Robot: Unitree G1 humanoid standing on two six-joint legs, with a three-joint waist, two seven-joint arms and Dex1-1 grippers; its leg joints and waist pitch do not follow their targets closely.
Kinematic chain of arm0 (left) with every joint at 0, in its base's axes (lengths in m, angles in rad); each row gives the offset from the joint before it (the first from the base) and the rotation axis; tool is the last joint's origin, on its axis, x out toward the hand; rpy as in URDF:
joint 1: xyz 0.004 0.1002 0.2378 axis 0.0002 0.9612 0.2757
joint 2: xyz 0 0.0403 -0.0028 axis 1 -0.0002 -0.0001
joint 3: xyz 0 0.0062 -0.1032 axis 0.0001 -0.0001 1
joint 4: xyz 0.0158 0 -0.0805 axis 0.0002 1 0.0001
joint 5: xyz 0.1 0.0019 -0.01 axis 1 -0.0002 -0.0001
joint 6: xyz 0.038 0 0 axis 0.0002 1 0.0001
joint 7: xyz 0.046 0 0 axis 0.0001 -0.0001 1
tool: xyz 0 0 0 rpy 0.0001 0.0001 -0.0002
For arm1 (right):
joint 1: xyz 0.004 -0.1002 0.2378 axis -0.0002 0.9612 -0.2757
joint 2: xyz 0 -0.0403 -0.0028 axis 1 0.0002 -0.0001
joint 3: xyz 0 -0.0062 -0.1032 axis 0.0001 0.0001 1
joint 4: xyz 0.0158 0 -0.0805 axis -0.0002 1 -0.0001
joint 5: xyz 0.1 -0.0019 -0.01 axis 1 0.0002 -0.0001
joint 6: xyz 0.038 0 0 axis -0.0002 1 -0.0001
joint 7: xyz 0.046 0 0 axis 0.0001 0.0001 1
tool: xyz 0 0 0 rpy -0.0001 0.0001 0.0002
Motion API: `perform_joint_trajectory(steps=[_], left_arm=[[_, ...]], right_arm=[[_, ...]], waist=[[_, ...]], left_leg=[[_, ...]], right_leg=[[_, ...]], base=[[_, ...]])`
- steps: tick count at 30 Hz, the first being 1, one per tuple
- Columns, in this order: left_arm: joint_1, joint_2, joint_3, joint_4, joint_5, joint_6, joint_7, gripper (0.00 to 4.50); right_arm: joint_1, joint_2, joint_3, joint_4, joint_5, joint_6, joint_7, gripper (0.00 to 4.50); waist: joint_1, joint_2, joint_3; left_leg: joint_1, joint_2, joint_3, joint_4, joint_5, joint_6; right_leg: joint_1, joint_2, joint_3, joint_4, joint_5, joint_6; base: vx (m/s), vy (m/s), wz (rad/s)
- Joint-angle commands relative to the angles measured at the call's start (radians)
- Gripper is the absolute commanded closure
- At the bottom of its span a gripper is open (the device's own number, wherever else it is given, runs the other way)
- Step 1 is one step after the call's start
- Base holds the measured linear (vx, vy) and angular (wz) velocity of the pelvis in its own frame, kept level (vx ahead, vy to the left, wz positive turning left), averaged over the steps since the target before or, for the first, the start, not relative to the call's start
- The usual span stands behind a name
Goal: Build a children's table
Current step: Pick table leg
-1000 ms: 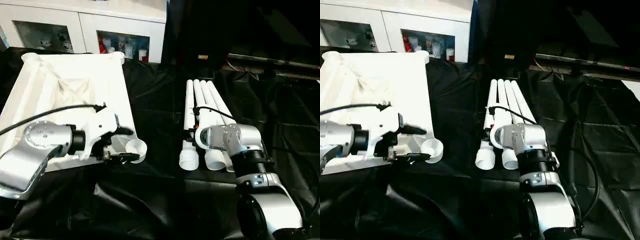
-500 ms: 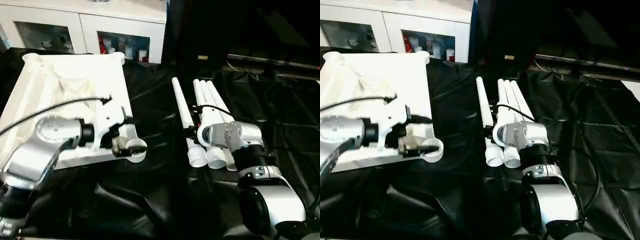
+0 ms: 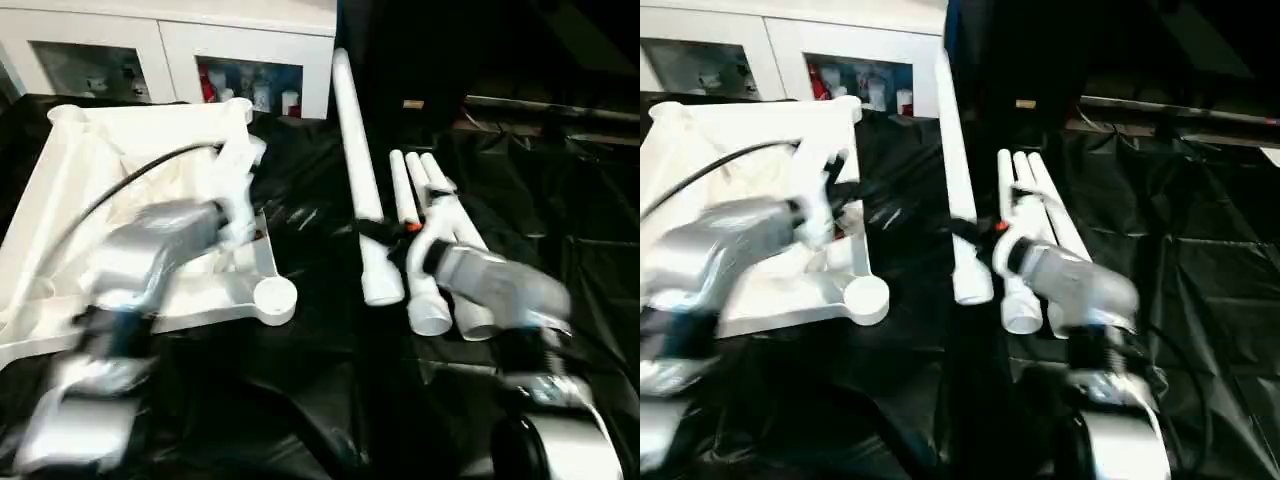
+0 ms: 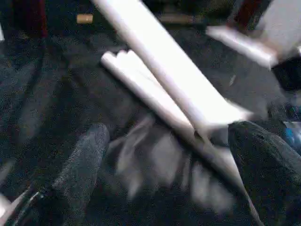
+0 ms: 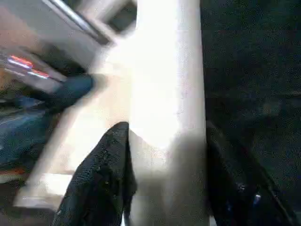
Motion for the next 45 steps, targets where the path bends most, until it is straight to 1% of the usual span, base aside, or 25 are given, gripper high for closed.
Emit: perform_joint_trajectory(steps=[1, 2, 4, 5, 6, 8, 9, 10, 12, 13, 15, 18, 23, 27, 28, 30, 34, 36, 38, 40, 41, 42, 43, 44, 45], left_arm=[[-0.036, -0.027, 0.037, 0.022, -0.040, 0.034, 0.043, 0.00], [-0.045, -0.042, 0.054, 0.023, -0.051, 0.052, 0.053, 0.00], [-0.071, -0.089, 0.105, 0.025, -0.089, 0.108, 0.086, 0.00], [-0.079, -0.107, 0.120, 0.023, -0.101, 0.124, 0.102, 0.00], [-0.080, -0.123, 0.131, 0.018, -0.113, 0.130, 0.115, 0.00], [-0.088, -0.140, 0.147, 0.021, -0.126, 0.142, 0.140, 0.00], [-0.095, -0.151, 0.157, 0.024, -0.138, 0.149, 0.152, 0.00], [-0.097, -0.165, 0.171, 0.005, -0.175, 0.171, 0.150, 0.00], [-0.089, -0.183, 0.191, -0.036, -0.242, 0.204, 0.130, 0.00], [-0.089, -0.186, 0.195, -0.041, -0.251, 0.211, 0.127, 0.00], [-0.086, -0.225, 0.253, -0.096, -0.353, 0.289, 0.111, 0.00], [-0.073, -0.232, 0.260, -0.131, -0.390, 0.317, 0.099, 0.00], [-0.053, -0.227, 0.284, -0.125, -0.413, 0.330, 0.103, 0.00], [-0.055, -0.253, 0.361, -0.111, -0.466, 0.356, 0.134, 0.00], [-0.055, -0.256, 0.371, -0.110, -0.479, 0.356, 0.137, 0.00], [-0.059, -0.268, 0.399, -0.107, -0.505, 0.350, 0.155, 0.00], [-0.071, -0.280, 0.474, -0.080, -0.564, 0.364, 0.191, 0.00], [-0.063, -0.270, 0.453, -0.090, -0.540, 0.370, 0.182, 0.00], [-0.038, -0.258, 0.394, -0.117, -0.504, 0.372, 0.164, 0.00], [-0.009, -0.250, 0.307, -0.141, -0.454, 0.361, 0.164, 0.00], [-0.008, -0.249, 0.304, -0.141, -0.451, 0.359, 0.165, 0.00], [0.000, -0.243, 0.261, -0.139, -0.415, 0.337, 0.177, 0.00], [0.002, -0.245, 0.234, -0.129, -0.384, 0.311, 0.207, 0.00], [0.000, -0.249, 0.234, -0.125, -0.376, 0.303, 0.220, 0.00], [-0.011, -0.261, 0.242, -0.107, -0.356, 0.281, 0.266, 0.00]], right_arm=[[0.009, 0.004, -0.044, -0.079, 0.103, 0.037, 0.056, 2.66], [0.017, 0.007, -0.044, -0.100, 0.120, 0.037, 0.066, 2.66], [0.045, 0.016, -0.032, -0.175, 0.168, 0.040, 0.098, 2.66], [0.056, 0.015, -0.018, -0.203, 0.180, 0.042, 0.113, 2.66], [0.067, 0.013, -0.005, -0.227, 0.187, 0.047, 0.125, 2.66], [0.068, 0.011, 0.001, -0.235, 0.187, 0.056, 0.125, 2.66], [0.067, 0.008, 0.005, -0.239, 0.186, 0.063, 0.126, 2.66], [0.068, 0.004, 0.020, -0.239, 0.180, 0.069, 0.132, 2.66], [0.071, 0.002, 0.042, -0.237, 0.166, 0.073, 0.134, 2.66], [0.072, 0.002, 0.045, -0.238, 0.165, 0.073, 0.132, 2.66], [0.080, -0.003, 0.063, -0.255, 0.170, 0.077, 0.111, 2.66], [0.080, 0.001, 0.061, -0.271, 0.182, 0.078, 0.101, 2.66], [0.082, -0.001, 0.058, -0.280, 0.187, 0.078, 0.089, 2.67], [0.082, -0.011, 0.070, -0.285, 0.194, 0.077, 0.085, 2.68], [0.081, -0.013, 0.075, -0.285, 0.194, 0.077, 0.084, 2.68], [0.077, -0.016, 0.079, -0.282, 0.194, 0.077, 0.082, 2.68], [0.068, -0.030, 0.102, -0.278, 0.180, 0.076, 0.090, 2.68], [0.066, -0.040, 0.123, -0.278, 0.165, 0.073, 0.098, 2.68], [0.069, -0.048, 0.149, -0.277, 0.148, 0.067, 0.101, 2.68], [0.070, -0.054, 0.179, -0.273, 0.126, 0.057, 0.101, 2.68], [0.069, -0.055, 0.180, -0.273, 0.125, 0.057, 0.101, 2.68], [0.067, -0.059, 0.194, -0.272, 0.112, 0.048, 0.096, 2.68], [0.061, -0.066, 0.218, -0.268, 0.080, 0.029, 0.078, 2.68], [0.058, -0.069, 0.228, -0.265, 0.065, 0.022, 0.069, 2.68], [0.049, -0.074, 0.258, -0.246, 0.012, -0.006, 0.034, 2.68]], waist=[[0.008, 0.017, -0.078], [0.005, 0.015, -0.077], [0.007, 0.019, -0.077], [0.006, 0.017, -0.075], [0.009, 0.016, -0.073], [0.007, 0.016, -0.071], [0.008, 0.009, -0.071], [0.008, 0.015, -0.069], [0.008, 0.016, -0.070], [0.008, 0.018, -0.070], [0.007, 0.019, -0.072], [0.008, 0.028, -0.072], [0.007, 0.023, -0.072], [0.008, 0.022, -0.071], [0.008, 0.014, -0.070], [0.012, 0.018, -0.070], [0.012, 0.011, -0.070], [0.012, 0.007, -0.070], [0.011, 0.013, -0.070], [0.012, 0.013, -0.071], [0.012, 0.013, -0.072], [0.013, 0.015, -0.073], [0.015, 0.015, -0.074], [0.016, 0.015, -0.076], [0.018, 0.017, -0.077]], left_leg=[[0.011, 0.035, -0.009, -0.066, -0.098, 0.003], [0.009, 0.032, -0.007, -0.066, -0.100, 0.002], [0.013, 0.036, -0.008, -0.063, -0.106, 0.004], [0.010, 0.036, -0.008, -0.065, -0.108, 0.005], [0.013, 0.037, -0.008, -0.065, -0.113, 0.005], [0.010, 0.036, -0.009, -0.069, -0.124, -0.003], [0.012, 0.037, -0.010, -0.069, -0.128, -0.007], [0.012, 0.038, -0.009, -0.069, -0.132, -0.010], [0.013, 0.037, -0.009, -0.069, -0.139, -0.016], [0.011, 0.037, -0.010, -0.070, -0.133, -0.020], [0.009, 0.037, -0.010, -0.068, -0.117, -0.020], [0.009, 0.040, -0.011, -0.069, -0.106, -0.009], [0.008, 0.037, -0.009, -0.070, -0.100, -0.008], [0.008, 0.038, -0.008, -0.070, -0.102, -0.012], [0.007, 0.038, -0.007, -0.071, -0.103, -0.013], [0.008, 0.038, -0.007, -0.070, -0.098, -0.019], [0.006, 0.037, -0.007, -0.070, -0.098, -0.009], [0.005, 0.037, -0.008, -0.071, -0.083, -0.008], [0.007, 0.041, -0.009, -0.072, -0.074, -0.006], [0.007, 0.042, -0.009, -0.072, -0.065, -0.004], [0.006, 0.042, -0.008, -0.072, -0.061, -0.004], [0.007, 0.043, -0.010, -0.072, -0.052, -0.002], [0.008, 0.043, -0.008, -0.069, -0.039, -0.001], [0.008, 0.042, -0.008, -0.069, -0.025, -0.005], [0.008, 0.043, -0.008, -0.068, -0.022, -0.008]], right_leg=[[0.067, -0.073, 0.036, -0.060, 0.005, -0.253], [0.069, -0.071, 0.036, -0.061, -0.006, -0.251], [0.066, -0.075, 0.034, -0.065, -0.029, -0.254], [0.067, -0.074, 0.034, -0.068, -0.040, -0.251], [0.063, -0.074, 0.033, -0.073, -0.079, -0.239], [0.065, -0.074, 0.031, -0.078, -0.126, -0.226], [0.064, -0.075, 0.031, -0.079, -0.153, -0.216], [0.060, -0.077, 0.031, -0.082, -0.178, -0.209], [0.058, -0.075, 0.031, -0.086, -0.195, -0.199], [0.060, -0.074, 0.030, -0.084, -0.184, -0.196], [0.062, -0.073, 0.029, -0.078, -0.139, -0.208], [0.061, -0.072, 0.027, -0.077, -0.097, -0.221], [0.063, -0.071, 0.028, -0.078, -0.102, -0.210], [0.062, -0.074, 0.028, -0.081, -0.117, -0.209], [0.062, -0.073, 0.028, -0.083, -0.125, -0.205], [0.060, -0.074, 0.028, -0.081, -0.131, -0.209], [0.064, -0.074, 0.029, -0.083, -0.131, -0.190], [0.065, -0.073, 0.028, -0.083, -0.130, -0.177], [0.061, -0.073, 0.028, -0.081, -0.121, -0.166], [0.062, -0.074, 0.028, -0.079, -0.107, -0.166], [0.062, -0.074, 0.028, -0.079, -0.100, -0.166], [0.063, -0.074, 0.028, -0.078, -0.085, -0.166], [0.061, -0.074, 0.029, -0.075, -0.061, -0.170], [0.064, -0.073, 0.028, -0.072, -0.034, -0.173], [0.063, -0.073, 0.028, -0.072, -0.022, -0.173]], base=[[0.000, 0.000, 0.00], [0.000, 0.000, 0.00], [0.000, 0.000, 0.00], [0.000, 0.000, 0.00], [0.000, 0.000, 0.00], [0.000, 0.000, 0.00], [0.000, 0.000, 0.00], [0.000, 0.000, 0.00], [0.000, 0.000, 0.00], [0.000, 0.000, 0.00], [0.000, 0.000, 0.00], [0.000, 0.000, 0.00], [0.000, 0.000, 0.00], [0.000, 0.000, 0.00], [0.000, 0.000, 0.00], [0.000, 0.000, 0.00], [0.000, 0.000, 0.00], [0.000, 0.000, 0.00], [0.000, 0.000, 0.00], [0.000, 0.000, 0.00], [0.000, 0.000, 0.00], [0.000, 0.000, 0.00], [0.000, 0.000, 0.00], [0.000, 0.000, 0.00], [0.000, 0.000, 0.00]])
